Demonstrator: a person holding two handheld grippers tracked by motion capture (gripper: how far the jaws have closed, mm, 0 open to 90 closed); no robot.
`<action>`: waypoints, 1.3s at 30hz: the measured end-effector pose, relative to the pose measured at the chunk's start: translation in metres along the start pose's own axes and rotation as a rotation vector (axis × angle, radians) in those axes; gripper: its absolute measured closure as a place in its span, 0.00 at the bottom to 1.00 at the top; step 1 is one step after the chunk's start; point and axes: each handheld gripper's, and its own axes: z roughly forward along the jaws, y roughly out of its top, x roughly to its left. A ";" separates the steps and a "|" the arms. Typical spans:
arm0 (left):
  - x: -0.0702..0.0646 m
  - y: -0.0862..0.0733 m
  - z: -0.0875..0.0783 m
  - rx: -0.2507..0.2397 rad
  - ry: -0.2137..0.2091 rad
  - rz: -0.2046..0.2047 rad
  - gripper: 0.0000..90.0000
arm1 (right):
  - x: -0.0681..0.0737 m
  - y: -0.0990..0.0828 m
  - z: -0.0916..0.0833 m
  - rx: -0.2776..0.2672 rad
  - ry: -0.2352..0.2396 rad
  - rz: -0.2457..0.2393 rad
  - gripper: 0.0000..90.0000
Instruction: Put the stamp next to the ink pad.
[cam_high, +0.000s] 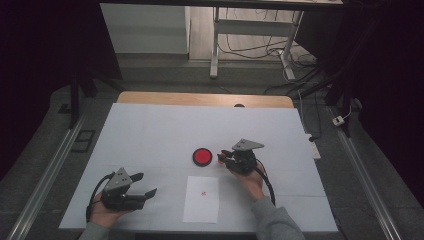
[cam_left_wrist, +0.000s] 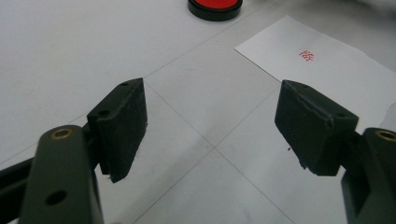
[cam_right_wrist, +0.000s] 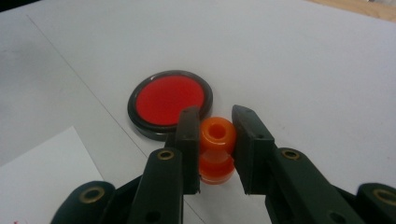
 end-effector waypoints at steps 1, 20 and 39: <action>0.000 0.000 0.000 0.000 0.000 0.000 0.28 | 0.000 0.000 0.001 0.007 -0.003 -0.006 0.80; 0.000 0.000 0.001 0.002 0.001 0.001 0.28 | 0.003 -0.004 0.007 0.060 -0.015 -0.044 0.80; 0.003 0.000 0.003 -0.001 -0.001 -0.008 0.28 | -0.004 -0.001 -0.004 0.000 -0.001 0.011 0.55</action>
